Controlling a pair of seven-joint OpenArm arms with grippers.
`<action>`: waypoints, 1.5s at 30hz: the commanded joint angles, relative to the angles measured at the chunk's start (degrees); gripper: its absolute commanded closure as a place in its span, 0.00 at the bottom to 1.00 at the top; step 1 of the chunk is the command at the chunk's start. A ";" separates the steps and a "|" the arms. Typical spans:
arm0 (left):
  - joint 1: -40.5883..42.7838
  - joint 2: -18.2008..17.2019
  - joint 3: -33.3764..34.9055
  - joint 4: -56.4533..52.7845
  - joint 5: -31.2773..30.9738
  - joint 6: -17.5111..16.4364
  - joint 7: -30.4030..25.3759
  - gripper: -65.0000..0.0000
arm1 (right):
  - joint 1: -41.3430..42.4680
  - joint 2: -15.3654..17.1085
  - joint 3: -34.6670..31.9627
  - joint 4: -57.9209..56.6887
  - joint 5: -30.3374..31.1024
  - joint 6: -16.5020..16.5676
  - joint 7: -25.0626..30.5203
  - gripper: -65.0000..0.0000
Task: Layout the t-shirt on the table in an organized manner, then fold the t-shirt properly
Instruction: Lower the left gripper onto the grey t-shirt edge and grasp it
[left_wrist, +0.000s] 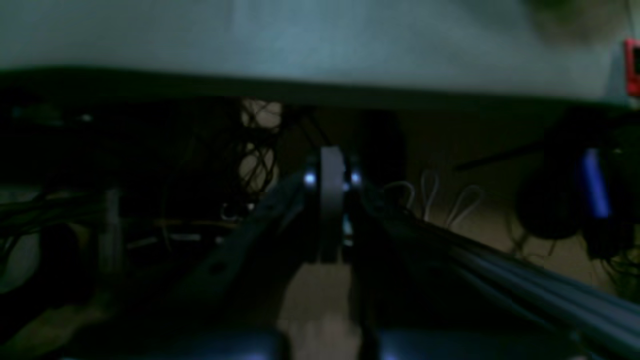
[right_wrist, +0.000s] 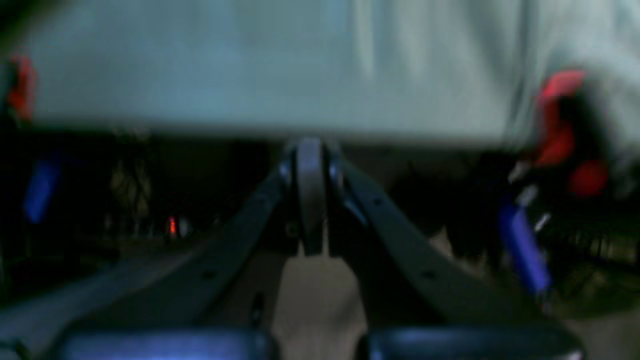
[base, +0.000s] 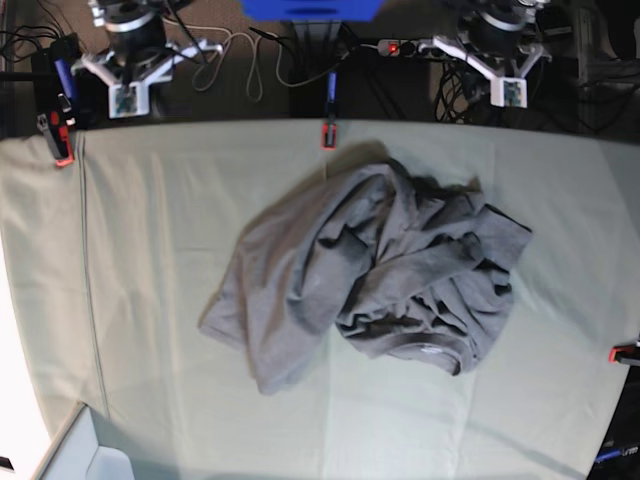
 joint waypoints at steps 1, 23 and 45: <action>0.10 -0.04 -0.14 2.92 -0.20 -0.14 -0.05 1.00 | 0.78 0.06 -0.03 1.08 0.01 0.30 0.22 1.00; -18.62 4.97 -1.81 2.66 -0.12 0.12 8.21 0.62 | 10.45 0.06 -0.38 1.26 0.01 0.38 -8.04 0.46; -30.84 8.75 -18.51 -12.81 -0.12 -0.32 8.21 0.33 | 10.45 -0.03 -0.38 0.91 -0.08 0.38 -10.68 0.46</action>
